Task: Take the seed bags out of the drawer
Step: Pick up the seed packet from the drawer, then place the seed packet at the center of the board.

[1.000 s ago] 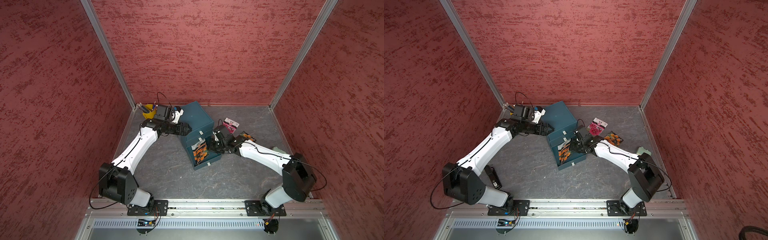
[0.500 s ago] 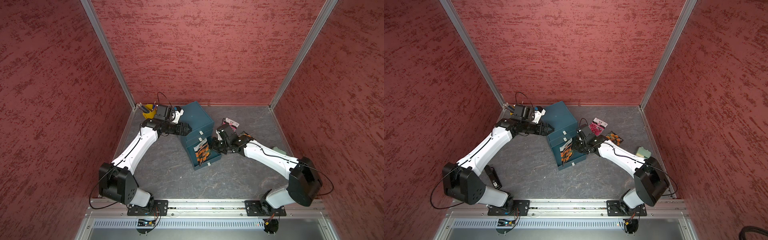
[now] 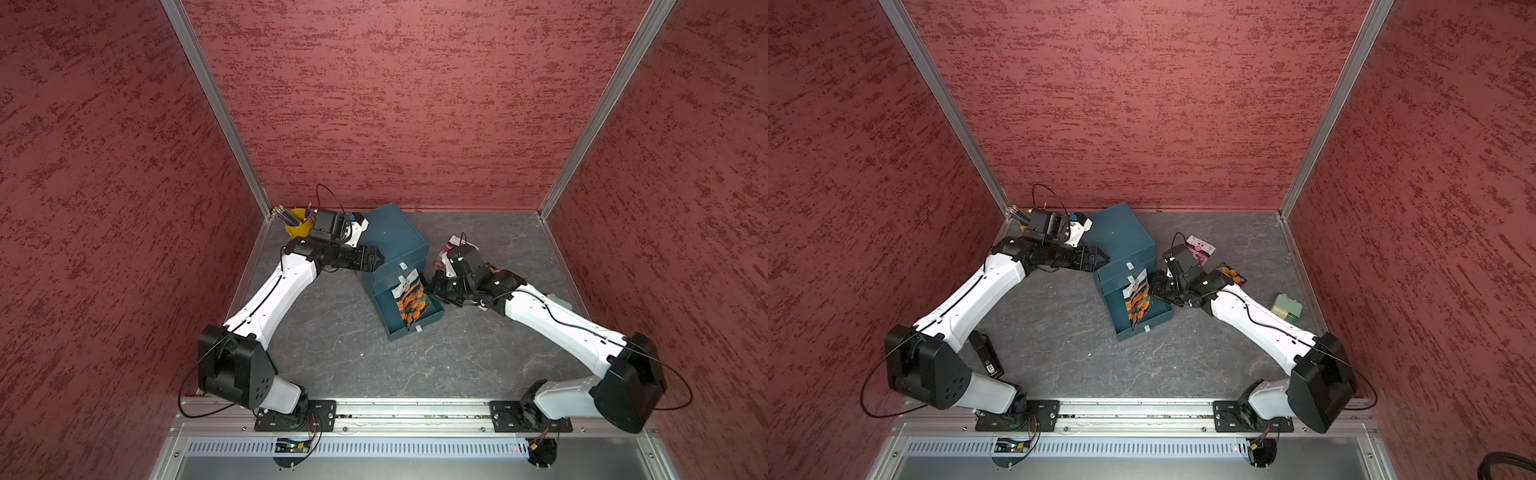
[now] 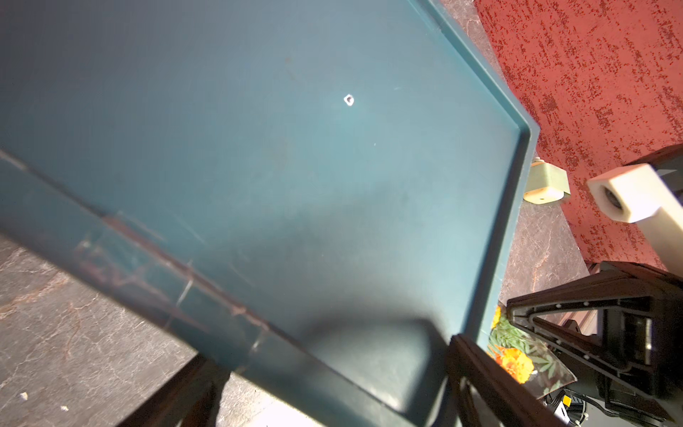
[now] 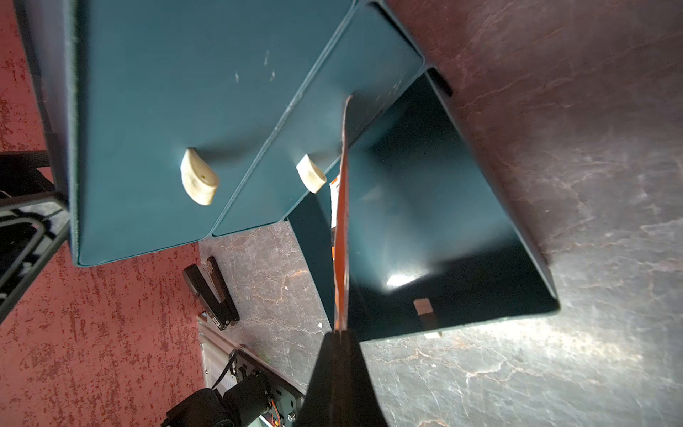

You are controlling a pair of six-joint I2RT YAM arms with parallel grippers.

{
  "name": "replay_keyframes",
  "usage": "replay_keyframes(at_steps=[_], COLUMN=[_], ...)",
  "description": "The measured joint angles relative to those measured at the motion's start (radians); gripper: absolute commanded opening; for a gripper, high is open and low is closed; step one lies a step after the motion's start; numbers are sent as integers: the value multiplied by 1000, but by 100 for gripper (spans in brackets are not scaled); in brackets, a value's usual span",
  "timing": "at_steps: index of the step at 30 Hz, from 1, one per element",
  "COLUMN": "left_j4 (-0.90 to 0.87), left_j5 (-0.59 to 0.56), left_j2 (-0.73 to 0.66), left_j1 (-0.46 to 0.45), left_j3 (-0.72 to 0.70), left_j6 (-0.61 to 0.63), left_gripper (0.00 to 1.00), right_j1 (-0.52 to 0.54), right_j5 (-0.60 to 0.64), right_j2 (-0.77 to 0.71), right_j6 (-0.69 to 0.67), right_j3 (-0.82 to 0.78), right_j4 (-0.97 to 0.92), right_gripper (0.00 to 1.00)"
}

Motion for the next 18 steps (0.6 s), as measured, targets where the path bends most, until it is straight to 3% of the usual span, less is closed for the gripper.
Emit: replay_keyframes(at_steps=[18], left_j4=[-8], left_j5=[-7], left_j2=[8], left_j1=[-6], left_j3=[12], left_j6=[0], left_gripper=[94], right_j1=[-68], right_j5=[37], right_j2=[-303], right_j6=[26], right_j3=[-76], right_j4=[-219], right_gripper=[0])
